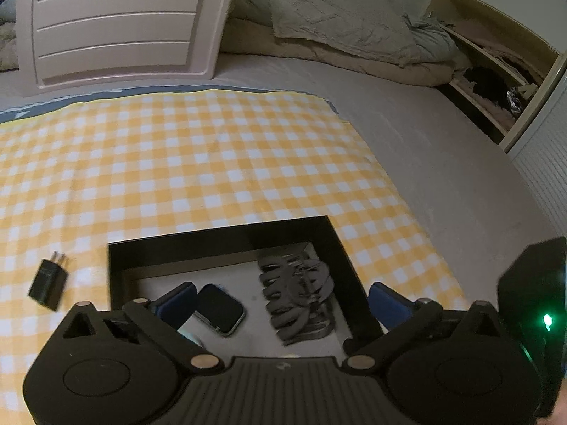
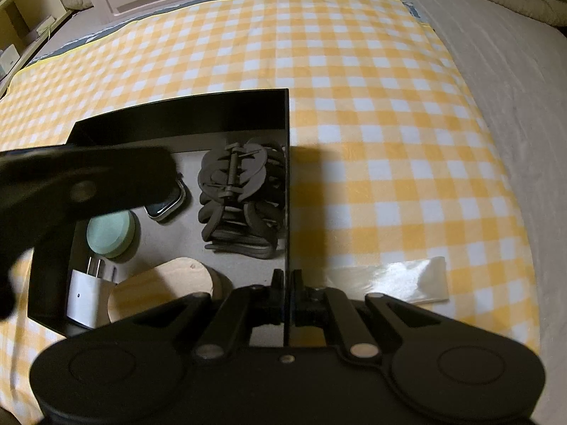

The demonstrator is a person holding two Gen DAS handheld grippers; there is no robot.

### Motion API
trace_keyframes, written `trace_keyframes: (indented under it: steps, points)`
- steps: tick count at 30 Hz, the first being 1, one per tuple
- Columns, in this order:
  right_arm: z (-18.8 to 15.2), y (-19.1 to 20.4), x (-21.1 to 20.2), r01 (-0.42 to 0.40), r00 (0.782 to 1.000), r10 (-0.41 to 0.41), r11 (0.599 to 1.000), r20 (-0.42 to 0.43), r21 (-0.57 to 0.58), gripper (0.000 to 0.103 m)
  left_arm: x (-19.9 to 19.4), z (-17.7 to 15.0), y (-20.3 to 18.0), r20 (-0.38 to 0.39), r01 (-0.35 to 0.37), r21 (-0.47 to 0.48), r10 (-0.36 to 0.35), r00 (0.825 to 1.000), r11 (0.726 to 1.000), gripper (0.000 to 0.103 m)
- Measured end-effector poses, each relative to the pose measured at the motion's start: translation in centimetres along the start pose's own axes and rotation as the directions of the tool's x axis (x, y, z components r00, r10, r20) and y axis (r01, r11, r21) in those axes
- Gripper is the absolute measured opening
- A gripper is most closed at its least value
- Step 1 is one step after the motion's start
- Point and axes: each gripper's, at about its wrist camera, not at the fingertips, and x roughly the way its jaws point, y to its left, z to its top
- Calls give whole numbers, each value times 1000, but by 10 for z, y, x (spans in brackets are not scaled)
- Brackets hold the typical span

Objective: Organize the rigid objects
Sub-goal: 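Carry the claw clip with the left tool into the box and release, then move the left tool to the beige KINYO earbud case and grasp it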

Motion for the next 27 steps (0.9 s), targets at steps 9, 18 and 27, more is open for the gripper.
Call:
trace_keyframes:
  steps: [9, 18, 27]
  points:
    - [0, 1, -1, -4, 1000, 4, 1000, 6, 3, 4, -32, -14, 10, 24, -30, 26, 29, 999, 999, 103]
    - [0, 3, -2, -1, 1000, 1, 1000, 9, -1, 4, -65, -23, 42, 69, -95, 0, 95, 993, 995, 103]
    - [0, 2, -2, -2, 1000, 2, 1000, 9, 0, 4, -88, -22, 103, 109, -228, -96, 238, 965, 969, 103]
